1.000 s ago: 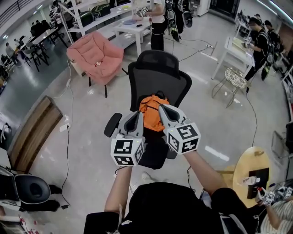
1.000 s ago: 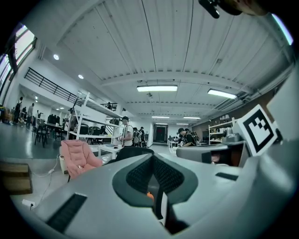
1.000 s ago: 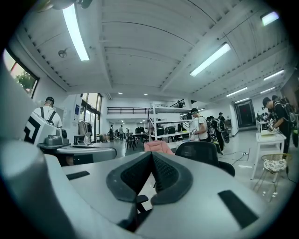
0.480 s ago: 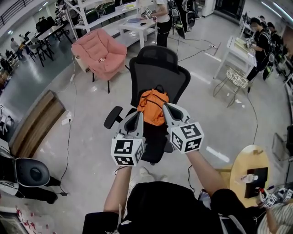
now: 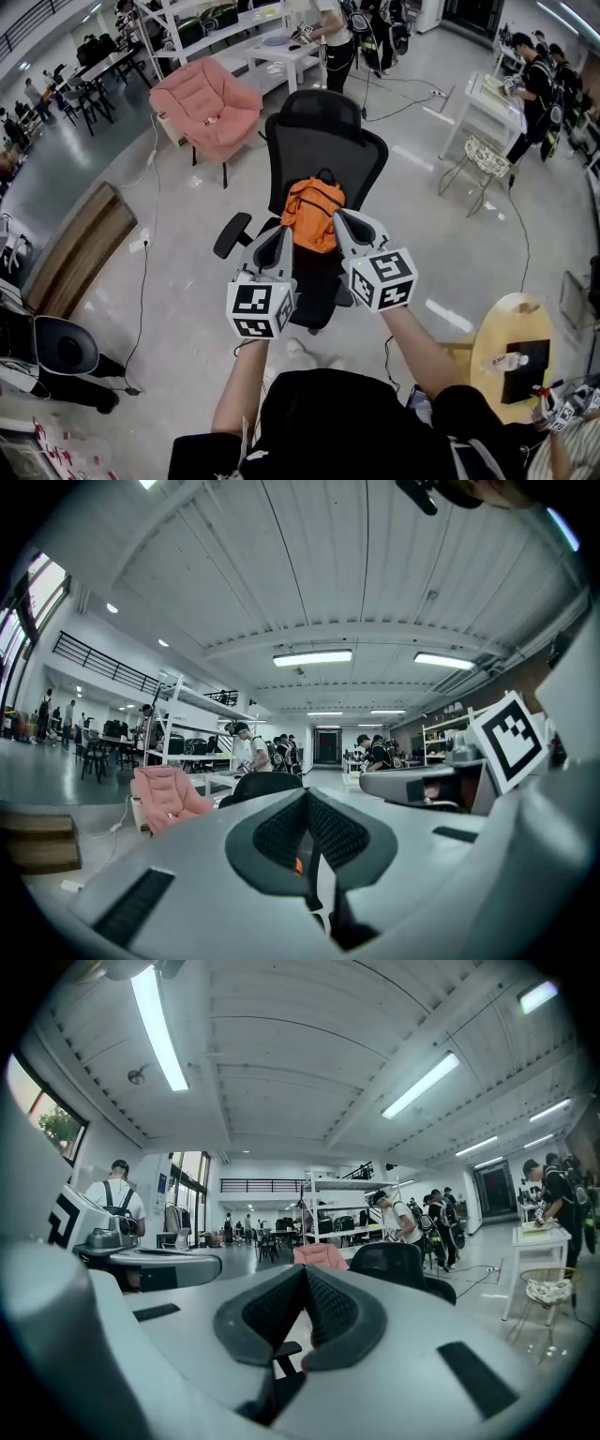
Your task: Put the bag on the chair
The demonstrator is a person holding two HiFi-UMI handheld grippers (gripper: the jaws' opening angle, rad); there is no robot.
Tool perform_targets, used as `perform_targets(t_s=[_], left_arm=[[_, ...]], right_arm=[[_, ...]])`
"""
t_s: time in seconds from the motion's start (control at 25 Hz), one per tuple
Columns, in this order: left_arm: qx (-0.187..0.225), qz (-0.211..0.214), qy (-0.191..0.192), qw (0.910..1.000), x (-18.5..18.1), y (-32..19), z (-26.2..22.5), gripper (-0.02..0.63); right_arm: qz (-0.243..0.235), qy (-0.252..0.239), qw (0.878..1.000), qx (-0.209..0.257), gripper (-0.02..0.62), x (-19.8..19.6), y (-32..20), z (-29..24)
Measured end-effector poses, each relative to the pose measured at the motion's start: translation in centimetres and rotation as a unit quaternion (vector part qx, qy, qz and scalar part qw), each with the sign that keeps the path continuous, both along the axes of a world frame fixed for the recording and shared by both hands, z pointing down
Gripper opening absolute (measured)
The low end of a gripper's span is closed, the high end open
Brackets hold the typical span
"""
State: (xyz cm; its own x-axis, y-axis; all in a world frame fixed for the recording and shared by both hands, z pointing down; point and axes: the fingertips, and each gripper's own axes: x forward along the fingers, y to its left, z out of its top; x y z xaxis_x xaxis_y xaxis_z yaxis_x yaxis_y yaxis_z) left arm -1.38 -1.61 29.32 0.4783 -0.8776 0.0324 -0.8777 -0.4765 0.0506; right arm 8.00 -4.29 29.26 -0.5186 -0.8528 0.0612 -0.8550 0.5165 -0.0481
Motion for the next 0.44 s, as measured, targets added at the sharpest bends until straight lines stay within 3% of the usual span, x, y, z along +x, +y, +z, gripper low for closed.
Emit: perform_targets(t_s=[0.44], left_arm=[[0.001,0.003,-0.007,1.0,1.2,-1.0,0.6,0.011]], right_arm=[[0.001,-0.002,1.0,0.0,0.002,1.0,-0.8,0.8]])
